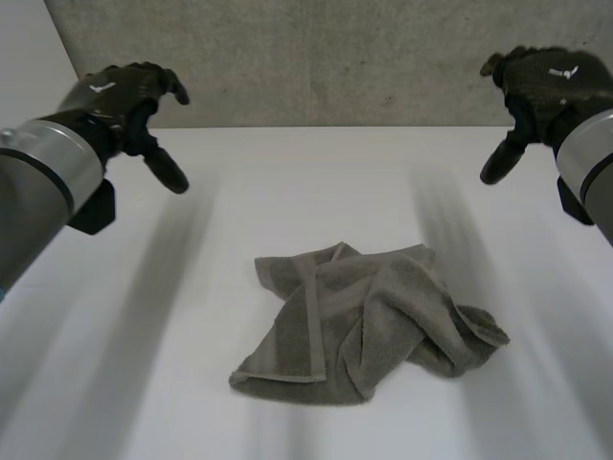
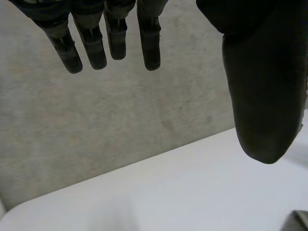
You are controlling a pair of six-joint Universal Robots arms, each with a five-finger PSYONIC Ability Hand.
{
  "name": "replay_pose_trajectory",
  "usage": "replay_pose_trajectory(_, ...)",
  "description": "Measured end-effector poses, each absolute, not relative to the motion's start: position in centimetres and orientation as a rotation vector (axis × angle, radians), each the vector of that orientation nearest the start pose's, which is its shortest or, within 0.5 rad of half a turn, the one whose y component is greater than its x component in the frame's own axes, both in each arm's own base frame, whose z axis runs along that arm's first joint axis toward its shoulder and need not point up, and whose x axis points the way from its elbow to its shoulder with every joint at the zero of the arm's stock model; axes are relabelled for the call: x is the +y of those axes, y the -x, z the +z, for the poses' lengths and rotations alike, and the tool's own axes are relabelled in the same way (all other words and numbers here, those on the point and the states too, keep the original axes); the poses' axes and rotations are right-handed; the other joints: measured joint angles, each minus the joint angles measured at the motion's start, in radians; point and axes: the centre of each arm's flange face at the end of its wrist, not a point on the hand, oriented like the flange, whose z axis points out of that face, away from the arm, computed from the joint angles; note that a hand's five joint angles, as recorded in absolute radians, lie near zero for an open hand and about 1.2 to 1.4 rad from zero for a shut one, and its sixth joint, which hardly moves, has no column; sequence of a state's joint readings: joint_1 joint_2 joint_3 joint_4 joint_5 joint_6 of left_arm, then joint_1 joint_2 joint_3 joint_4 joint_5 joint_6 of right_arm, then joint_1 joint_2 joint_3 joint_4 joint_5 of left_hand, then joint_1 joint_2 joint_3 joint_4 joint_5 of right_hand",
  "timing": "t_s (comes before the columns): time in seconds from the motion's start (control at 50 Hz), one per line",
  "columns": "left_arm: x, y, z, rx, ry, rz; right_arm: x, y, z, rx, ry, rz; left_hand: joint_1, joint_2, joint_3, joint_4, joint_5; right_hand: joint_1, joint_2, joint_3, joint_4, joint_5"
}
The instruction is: Fold the towel.
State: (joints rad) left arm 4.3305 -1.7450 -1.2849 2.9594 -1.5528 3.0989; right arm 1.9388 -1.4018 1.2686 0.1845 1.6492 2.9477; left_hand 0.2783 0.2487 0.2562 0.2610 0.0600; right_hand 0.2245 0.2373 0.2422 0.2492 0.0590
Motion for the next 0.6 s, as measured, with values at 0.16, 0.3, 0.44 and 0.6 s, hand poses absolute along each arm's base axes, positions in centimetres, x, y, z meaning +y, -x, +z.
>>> replay_pose_trajectory(0.16, -26.3, 29.9, 29.3, 2.587, -0.796, -2.43, -26.6, -22.8, 27.6, 2.339, 0.598, -1.898, 0.0, 0.0, 0.0, 0.0, 0.0, -0.001, 0.0, 0.0, 0.0, 0.0)
replay_pose_trajectory(0.3, -26.6, 34.5, 24.7, 2.701, -1.264, -2.418, -25.4, -21.3, 21.4, 2.434, 0.529, -1.609, 0.0, 0.0, 0.0, 0.0, 0.0, -0.004, 0.0, -0.001, 0.0, 0.0)
replay_pose_trajectory(0.44, -26.8, 37.2, 19.8, 2.809, -1.497, -2.272, -24.2, -20.7, 16.9, 2.427, 0.417, -1.454, 0.0, 0.0, 0.0, 0.0, 0.0, -0.004, 0.0, -0.001, 0.0, 0.0)
replay_pose_trajectory(0.6, -25.3, 39.0, 14.8, 2.708, -1.741, -2.102, -23.8, -20.9, 14.4, 2.436, 0.41, -1.399, 0.0, 0.0, 0.0, 0.0, 0.0, -0.004, 0.0, -0.001, 0.0, 0.0)
